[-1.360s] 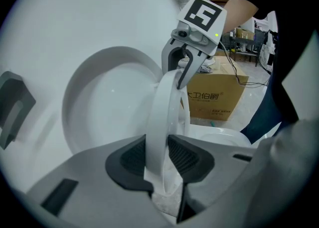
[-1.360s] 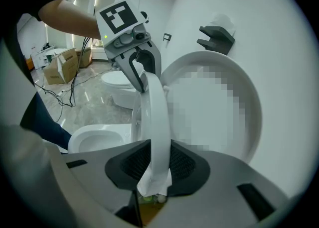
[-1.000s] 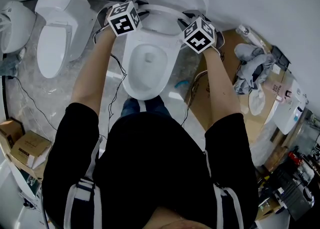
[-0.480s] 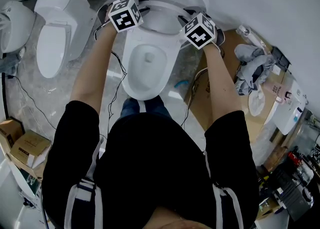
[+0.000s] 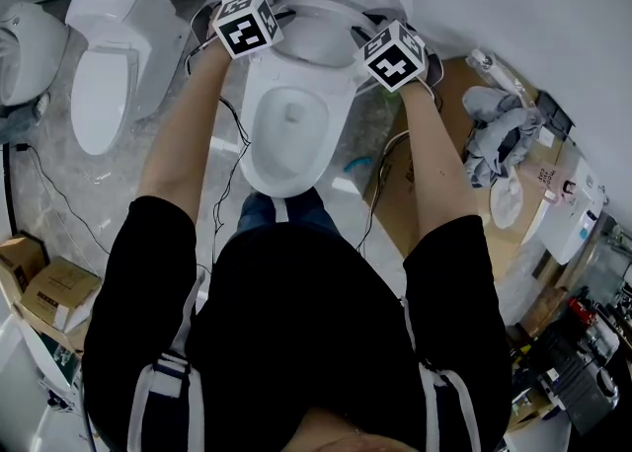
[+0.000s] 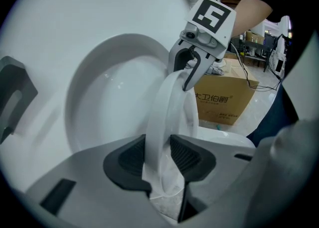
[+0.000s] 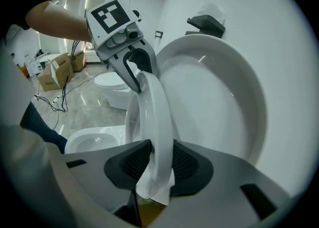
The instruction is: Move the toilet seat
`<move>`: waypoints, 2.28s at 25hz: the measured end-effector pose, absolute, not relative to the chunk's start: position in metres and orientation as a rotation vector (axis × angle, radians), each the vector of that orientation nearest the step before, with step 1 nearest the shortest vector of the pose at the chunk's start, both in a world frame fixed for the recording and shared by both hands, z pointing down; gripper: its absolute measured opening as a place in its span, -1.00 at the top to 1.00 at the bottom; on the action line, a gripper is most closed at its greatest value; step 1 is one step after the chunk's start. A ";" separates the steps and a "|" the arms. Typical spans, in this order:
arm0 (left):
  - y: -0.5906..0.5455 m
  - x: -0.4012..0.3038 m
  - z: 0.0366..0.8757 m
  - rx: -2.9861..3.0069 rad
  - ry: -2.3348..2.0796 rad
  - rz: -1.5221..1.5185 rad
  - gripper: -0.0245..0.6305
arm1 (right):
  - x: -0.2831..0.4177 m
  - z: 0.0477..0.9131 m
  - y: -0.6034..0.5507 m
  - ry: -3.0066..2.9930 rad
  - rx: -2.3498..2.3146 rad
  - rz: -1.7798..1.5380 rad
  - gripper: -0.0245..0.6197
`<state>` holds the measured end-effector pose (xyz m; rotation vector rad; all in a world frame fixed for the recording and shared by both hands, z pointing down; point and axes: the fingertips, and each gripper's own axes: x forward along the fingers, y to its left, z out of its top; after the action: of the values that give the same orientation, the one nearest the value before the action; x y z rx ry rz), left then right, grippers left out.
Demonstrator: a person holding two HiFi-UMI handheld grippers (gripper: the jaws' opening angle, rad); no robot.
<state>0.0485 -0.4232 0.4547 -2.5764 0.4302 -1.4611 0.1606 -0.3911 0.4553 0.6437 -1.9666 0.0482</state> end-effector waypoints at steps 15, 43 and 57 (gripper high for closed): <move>-0.426 0.036 0.434 -2.524 0.746 -1.251 0.11 | 0.176 0.431 -0.384 -1.974 0.955 0.019 0.27; -0.131 -0.026 0.232 -2.738 1.159 -0.315 0.90 | 0.118 0.230 -0.091 -2.175 2.036 0.058 0.85; -0.026 -0.015 0.213 -2.720 1.229 -0.201 0.90 | 0.110 0.212 0.008 -2.202 2.020 -0.068 0.85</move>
<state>-0.0151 -0.0258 0.2131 -2.7197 1.2288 -0.2008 0.1101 0.0082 0.2118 2.0204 -2.2020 -0.0685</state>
